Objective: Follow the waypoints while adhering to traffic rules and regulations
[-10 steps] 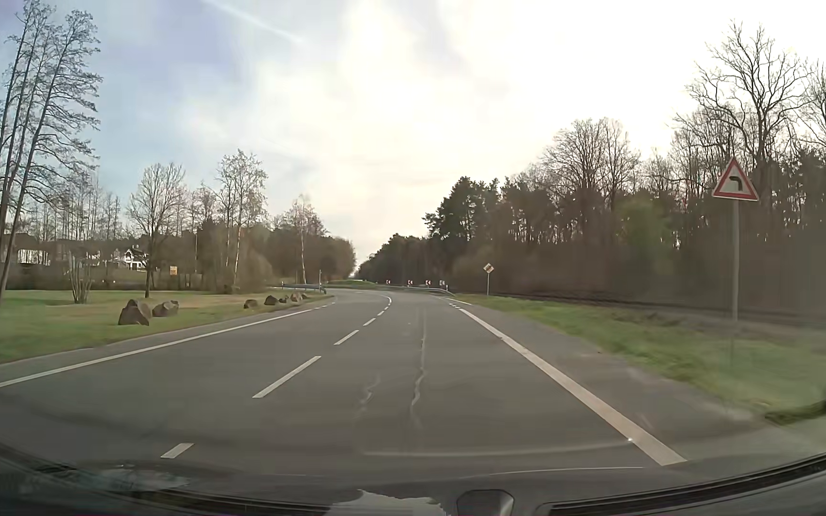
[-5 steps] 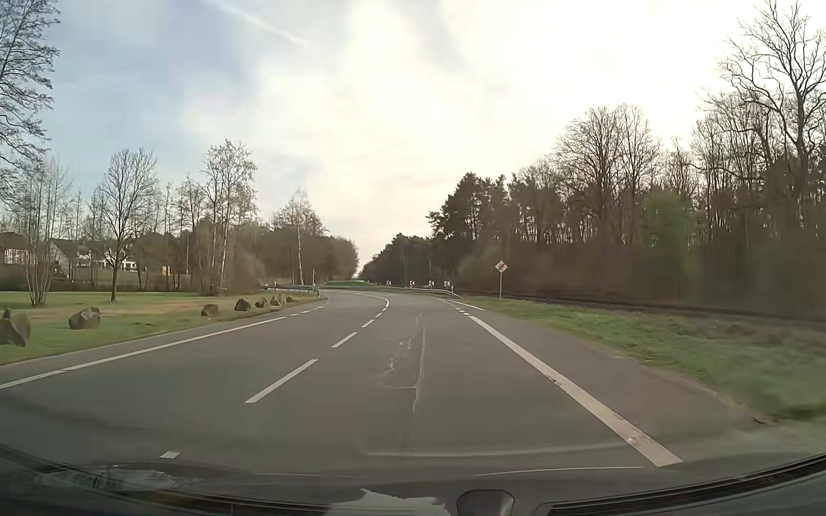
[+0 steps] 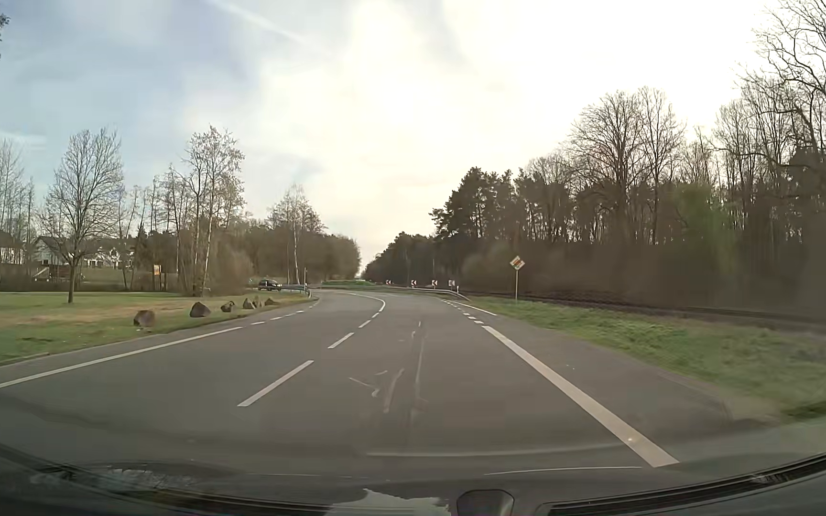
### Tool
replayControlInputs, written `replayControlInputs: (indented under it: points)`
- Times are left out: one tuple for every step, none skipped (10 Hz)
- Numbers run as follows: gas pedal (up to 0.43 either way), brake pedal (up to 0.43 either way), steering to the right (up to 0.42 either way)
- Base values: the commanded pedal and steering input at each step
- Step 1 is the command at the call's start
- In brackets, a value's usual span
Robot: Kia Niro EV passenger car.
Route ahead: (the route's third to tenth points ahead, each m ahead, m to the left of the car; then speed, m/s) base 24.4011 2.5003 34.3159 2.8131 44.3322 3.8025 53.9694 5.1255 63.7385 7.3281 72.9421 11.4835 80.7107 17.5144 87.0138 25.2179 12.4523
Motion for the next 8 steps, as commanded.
replayControlInputs:
  points:
    - [0.028,0.0,-0.005]
    - [0.028,0.0,-0.005]
    - [0.028,0.0,-0.005]
    - [0.028,0.0,-0.005]
    - [0.039,0.0,-0.005]
    - [0.039,0.0,-0.005]
    - [0.039,0.0,-0.005]
    - [0.039,0.0,-0.005]
